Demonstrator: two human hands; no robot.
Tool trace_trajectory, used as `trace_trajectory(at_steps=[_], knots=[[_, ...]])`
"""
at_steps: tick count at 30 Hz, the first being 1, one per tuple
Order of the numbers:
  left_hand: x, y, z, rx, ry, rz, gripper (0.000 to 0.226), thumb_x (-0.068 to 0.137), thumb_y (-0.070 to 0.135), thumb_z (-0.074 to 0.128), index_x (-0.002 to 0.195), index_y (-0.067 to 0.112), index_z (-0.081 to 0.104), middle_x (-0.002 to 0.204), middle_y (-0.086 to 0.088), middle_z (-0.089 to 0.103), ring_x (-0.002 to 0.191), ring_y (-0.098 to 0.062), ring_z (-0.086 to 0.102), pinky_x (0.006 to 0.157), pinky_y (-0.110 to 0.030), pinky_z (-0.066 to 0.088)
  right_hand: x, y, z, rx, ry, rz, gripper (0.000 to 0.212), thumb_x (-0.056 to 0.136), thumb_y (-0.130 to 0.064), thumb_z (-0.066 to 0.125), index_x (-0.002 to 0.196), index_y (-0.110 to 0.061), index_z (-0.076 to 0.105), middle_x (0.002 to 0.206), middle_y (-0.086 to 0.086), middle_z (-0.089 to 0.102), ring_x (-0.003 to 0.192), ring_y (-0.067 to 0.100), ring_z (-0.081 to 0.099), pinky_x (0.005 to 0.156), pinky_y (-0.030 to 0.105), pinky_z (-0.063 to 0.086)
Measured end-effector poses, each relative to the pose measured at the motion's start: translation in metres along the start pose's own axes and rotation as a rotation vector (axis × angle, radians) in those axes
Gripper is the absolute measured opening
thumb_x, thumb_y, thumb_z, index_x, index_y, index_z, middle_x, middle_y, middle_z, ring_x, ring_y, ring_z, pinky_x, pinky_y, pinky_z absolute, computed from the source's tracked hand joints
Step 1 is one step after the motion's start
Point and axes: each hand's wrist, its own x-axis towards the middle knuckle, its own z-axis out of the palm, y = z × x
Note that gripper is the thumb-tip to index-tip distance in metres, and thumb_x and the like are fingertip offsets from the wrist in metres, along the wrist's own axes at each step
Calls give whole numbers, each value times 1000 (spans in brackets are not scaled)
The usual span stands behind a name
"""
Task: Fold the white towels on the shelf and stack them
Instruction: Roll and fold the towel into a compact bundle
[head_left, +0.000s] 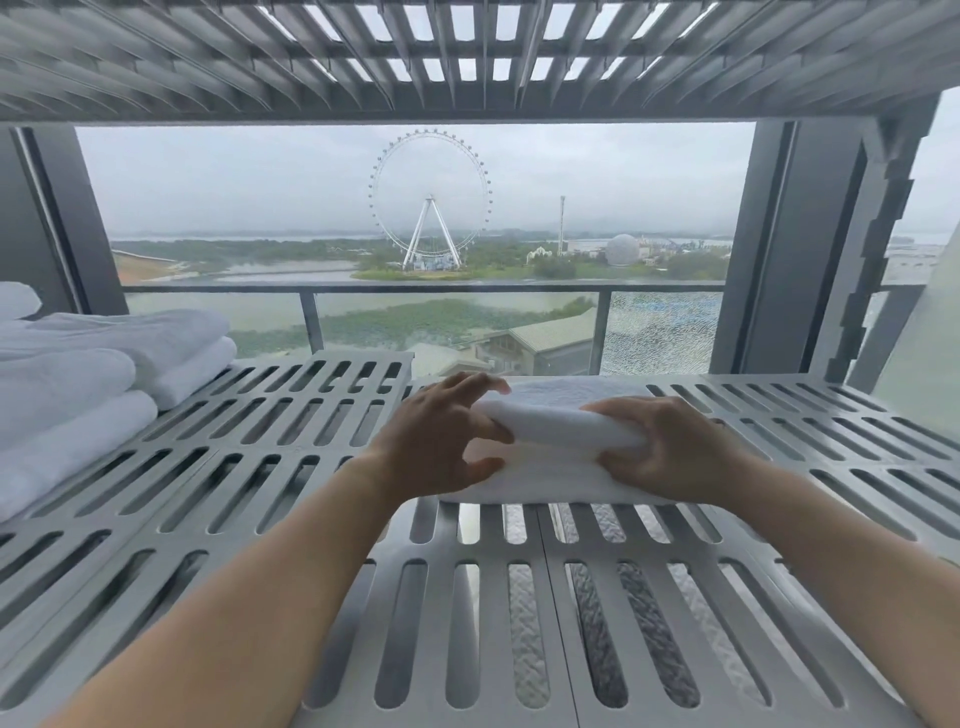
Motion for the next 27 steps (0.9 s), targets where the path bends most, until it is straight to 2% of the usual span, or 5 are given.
trace_trajectory(at_steps=[4,9,14,19,27], knots=[[1,-2,0,57,-29,-63,26,76,42,67,100,32,71,134,5,48,125,-15,40,98,-36,38,0,2,3,-24,-5,29,55,63,-28,64,116,-40,54,94,-18,63,83,5,57,66,19,41],[5,2,8,188,-111,-115,28,84,34,53,107,29,67,135,4,43,125,-17,37,102,-35,31,0,-3,7,-66,51,16,50,69,-29,70,117,-32,58,105,-8,68,91,15,62,74,31,48],[3,5,11,261,8,-60,22,78,23,58,93,13,70,127,-7,53,117,-28,50,96,-42,40,0,-9,12,-113,82,-32,43,82,-48,59,121,-32,55,111,-9,66,95,16,62,73,27,45],[1,6,13,252,137,3,18,61,19,70,75,8,67,108,-12,63,102,-32,60,86,-47,50,2,-10,15,-167,88,-37,40,89,-45,50,128,-35,50,116,-6,65,99,18,62,73,26,41],[0,1,15,234,111,101,29,51,21,69,77,9,64,104,-14,63,98,-34,59,85,-48,49,-1,-11,12,-131,83,-13,36,88,-42,52,124,-37,54,108,-5,68,95,21,63,69,30,43]])
